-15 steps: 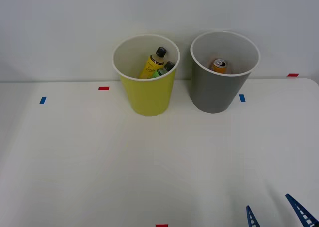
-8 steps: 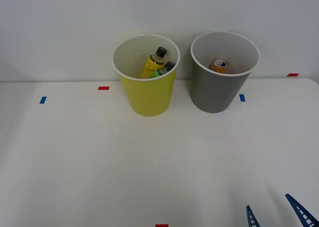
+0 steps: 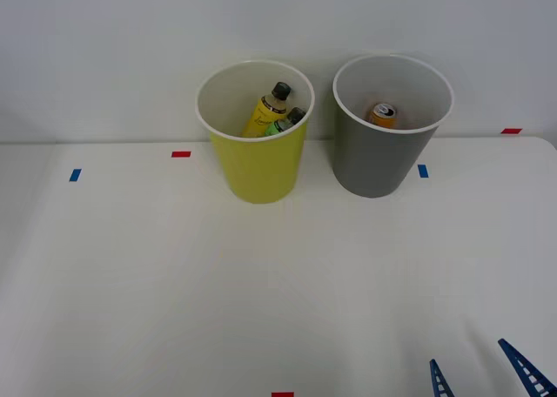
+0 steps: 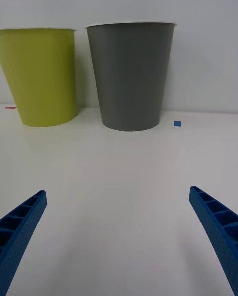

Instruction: Put cans in the gray bin, plastic bottles in the light green bin

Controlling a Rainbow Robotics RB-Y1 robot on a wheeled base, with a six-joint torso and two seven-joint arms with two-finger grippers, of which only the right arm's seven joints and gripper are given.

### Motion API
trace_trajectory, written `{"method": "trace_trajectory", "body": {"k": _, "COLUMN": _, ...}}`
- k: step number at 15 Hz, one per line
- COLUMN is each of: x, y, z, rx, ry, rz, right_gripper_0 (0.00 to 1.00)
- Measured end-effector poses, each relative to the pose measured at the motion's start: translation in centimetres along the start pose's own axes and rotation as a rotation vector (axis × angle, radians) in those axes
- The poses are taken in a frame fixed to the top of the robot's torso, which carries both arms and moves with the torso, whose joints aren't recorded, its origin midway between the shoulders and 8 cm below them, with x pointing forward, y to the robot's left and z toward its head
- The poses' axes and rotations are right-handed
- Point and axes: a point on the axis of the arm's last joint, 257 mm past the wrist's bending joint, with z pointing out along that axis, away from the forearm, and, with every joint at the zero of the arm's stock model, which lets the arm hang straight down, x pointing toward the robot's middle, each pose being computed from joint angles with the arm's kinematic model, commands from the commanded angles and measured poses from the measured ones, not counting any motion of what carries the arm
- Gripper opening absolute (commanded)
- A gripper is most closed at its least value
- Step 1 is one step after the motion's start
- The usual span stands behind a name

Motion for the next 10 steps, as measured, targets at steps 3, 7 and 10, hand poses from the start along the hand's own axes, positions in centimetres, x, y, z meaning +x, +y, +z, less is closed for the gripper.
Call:
{"method": "trace_trajectory", "body": {"k": 3, "x": 0.00, "y": 0.00, "z": 0.00, "rx": 0.000, "ry": 0.000, "rz": 0.000, "right_gripper_0": 1.00}}
{"method": "trace_trajectory", "body": {"k": 7, "x": 0.00, "y": 0.00, "z": 0.00, "rx": 0.000, "ry": 0.000, "rz": 0.000, "right_gripper_0": 1.00}}
{"method": "trace_trajectory", "body": {"k": 10, "x": 0.00, "y": 0.00, "z": 0.00, "rx": 0.000, "ry": 0.000, "rz": 0.000, "right_gripper_0": 1.00}}
